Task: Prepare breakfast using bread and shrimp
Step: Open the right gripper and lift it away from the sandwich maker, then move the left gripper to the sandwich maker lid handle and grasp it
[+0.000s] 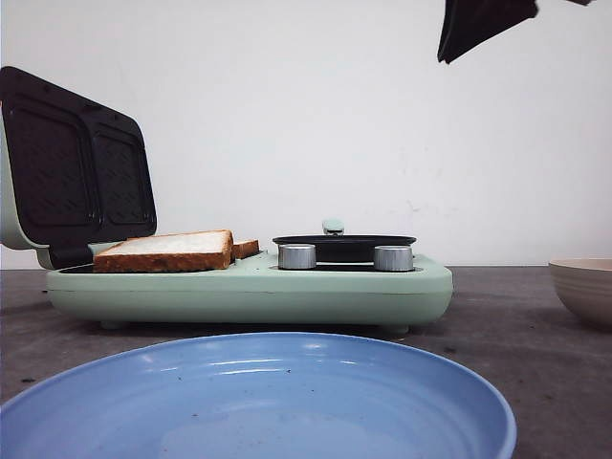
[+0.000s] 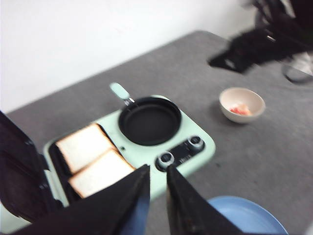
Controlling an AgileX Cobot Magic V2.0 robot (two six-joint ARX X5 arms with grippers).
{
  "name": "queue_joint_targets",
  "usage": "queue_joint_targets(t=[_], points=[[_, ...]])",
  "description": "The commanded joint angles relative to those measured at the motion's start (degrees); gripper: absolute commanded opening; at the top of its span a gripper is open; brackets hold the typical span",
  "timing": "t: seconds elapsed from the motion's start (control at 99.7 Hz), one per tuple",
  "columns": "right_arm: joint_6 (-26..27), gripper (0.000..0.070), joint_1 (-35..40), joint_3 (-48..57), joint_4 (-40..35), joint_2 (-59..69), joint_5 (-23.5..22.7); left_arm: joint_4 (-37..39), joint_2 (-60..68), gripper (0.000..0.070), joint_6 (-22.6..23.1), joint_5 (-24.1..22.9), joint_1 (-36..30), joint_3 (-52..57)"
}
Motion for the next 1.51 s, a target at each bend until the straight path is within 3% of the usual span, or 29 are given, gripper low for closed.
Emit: queue_joint_targets(t=[0.0,0.211,0.401,0.612,0.903,1.023,1.204,1.344,1.415,1.495], points=[[-3.78,0.0010,0.85,-2.16,3.74,-4.28,-0.92,1.05,0.83,0.0011,2.05,-2.27,-0.42,1.14],[-8.31,0.0010,1.03,-10.12,7.06,-18.36,-4.46,6.56,3.52,0.0010,5.01,-8.90,1.01,1.14],[-8.17,0.0010,1.05,-11.67,5.14,-26.99,-6.60,18.91,7.67,0.0010,11.10,-10.38,6.23,1.16],[-7.28,0.0010,1.27,-11.67,3.61,-31.52,-9.64,32.44,13.29,0.0009,14.29,-10.38,16.00,1.42],[-6.73,0.0010,1.27,-11.67,-2.67,-33.68,-11.72,32.11,19.41,0.0009,10.27,-9.77,32.46,4.59],[-6.60,0.0010,1.27,-11.67,-3.02,-34.16,-14.01,28.55,21.29,0.0009,2.64,-4.17,40.06,4.98],[-6.32,0.0010,1.27,-11.67,-3.13,-35.12,-16.41,20.83,26.16,0.0009,-10.45,12.66,50.12,4.98],[-6.08,0.0010,1.27,-11.67,-3.04,-35.71,-16.96,14.60,30.36,0.0015,-15.19,20.70,53.72,5.01],[-6.05,0.0010,1.27,-11.67,-3.04,-35.89,-17.20,12.61,31.71,0.0061,-15.39,22.97,54.40,5.01],[-6.05,0.0010,1.27,-11.67,-3.08,-36.15,-18.10,11.56,33.05,0.0189,-15.41,25.40,54.77,5.01]])
